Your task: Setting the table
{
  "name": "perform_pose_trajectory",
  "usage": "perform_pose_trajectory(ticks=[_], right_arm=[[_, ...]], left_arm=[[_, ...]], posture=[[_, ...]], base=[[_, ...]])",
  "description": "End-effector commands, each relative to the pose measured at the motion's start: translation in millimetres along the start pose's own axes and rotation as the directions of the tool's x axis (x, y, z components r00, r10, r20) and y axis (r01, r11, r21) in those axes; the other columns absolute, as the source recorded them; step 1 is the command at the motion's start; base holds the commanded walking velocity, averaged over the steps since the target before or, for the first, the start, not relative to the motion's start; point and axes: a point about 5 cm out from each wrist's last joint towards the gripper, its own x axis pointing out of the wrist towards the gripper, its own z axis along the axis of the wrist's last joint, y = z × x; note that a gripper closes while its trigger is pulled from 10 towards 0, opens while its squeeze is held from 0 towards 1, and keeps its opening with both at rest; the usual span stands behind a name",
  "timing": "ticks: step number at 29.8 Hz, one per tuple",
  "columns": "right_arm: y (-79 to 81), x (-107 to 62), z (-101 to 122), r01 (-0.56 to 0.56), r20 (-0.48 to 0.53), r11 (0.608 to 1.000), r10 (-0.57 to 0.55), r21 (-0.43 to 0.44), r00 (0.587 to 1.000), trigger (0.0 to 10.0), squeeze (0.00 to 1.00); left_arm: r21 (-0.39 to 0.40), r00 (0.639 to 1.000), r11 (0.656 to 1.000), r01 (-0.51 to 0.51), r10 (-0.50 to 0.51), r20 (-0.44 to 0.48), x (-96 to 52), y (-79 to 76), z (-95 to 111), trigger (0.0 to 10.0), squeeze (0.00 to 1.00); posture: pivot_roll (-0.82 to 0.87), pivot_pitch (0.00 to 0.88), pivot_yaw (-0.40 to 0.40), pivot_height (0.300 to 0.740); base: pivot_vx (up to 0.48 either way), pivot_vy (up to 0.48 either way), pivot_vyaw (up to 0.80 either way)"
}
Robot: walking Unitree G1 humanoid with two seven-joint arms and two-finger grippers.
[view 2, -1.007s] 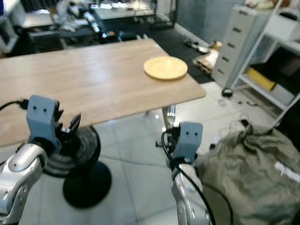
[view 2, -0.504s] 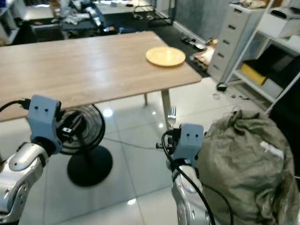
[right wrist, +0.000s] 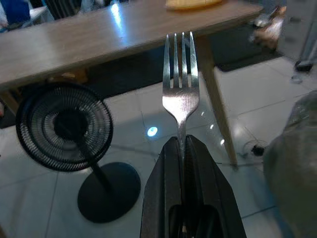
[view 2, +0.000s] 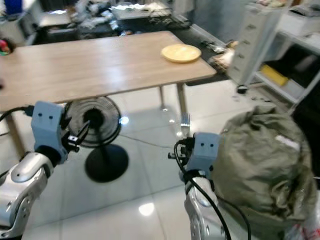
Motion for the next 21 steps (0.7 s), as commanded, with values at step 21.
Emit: perform_pose_trajectory(ticks=[21], right_arm=[[-1.2, -1.9, -4.6, 0.009, -0.025, 1.000, -0.008, 0.023, 1.000, 10.0, 0.00]], left_arm=[[0.005, 1.000, 1.000, 0.007, -0.007, -0.020, 1.9, -0.9, -2.4, 10.0, 0.00]], posture=[[-0.01, 0.000, 0.100, 0.740]], base=[[0.000, 0.000, -0.80]])
